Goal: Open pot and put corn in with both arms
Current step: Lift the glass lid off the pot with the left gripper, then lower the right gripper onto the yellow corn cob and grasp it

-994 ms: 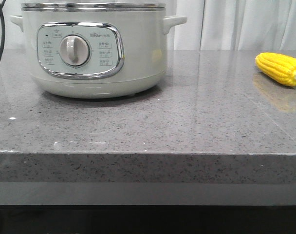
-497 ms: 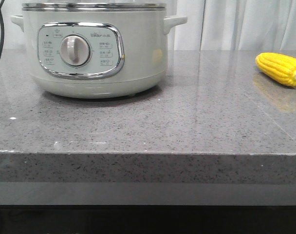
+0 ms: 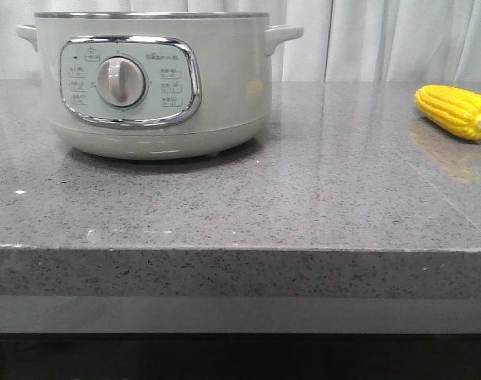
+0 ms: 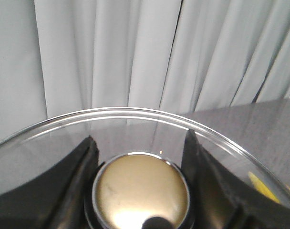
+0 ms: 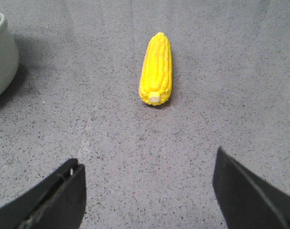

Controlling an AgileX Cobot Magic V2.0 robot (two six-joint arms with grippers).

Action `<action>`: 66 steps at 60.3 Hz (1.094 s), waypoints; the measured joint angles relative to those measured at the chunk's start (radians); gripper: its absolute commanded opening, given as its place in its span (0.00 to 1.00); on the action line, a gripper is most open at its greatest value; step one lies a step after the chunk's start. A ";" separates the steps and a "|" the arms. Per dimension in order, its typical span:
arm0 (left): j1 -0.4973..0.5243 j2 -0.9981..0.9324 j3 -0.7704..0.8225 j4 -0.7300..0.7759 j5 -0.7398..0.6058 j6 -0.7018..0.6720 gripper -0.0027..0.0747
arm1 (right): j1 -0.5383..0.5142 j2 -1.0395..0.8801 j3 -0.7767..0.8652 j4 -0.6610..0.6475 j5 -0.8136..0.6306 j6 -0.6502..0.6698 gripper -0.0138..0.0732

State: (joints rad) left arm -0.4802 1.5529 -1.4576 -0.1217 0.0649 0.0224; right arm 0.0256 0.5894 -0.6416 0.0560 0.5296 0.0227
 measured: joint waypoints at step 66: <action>0.032 -0.963 0.544 0.103 0.677 0.000 0.23 | 0.000 0.335 -0.203 0.009 0.062 0.000 0.81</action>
State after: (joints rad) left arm -0.4486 0.5903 -0.9135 -0.0189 0.7420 0.0224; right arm 0.0256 0.9246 -0.8444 0.0649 0.5918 0.0227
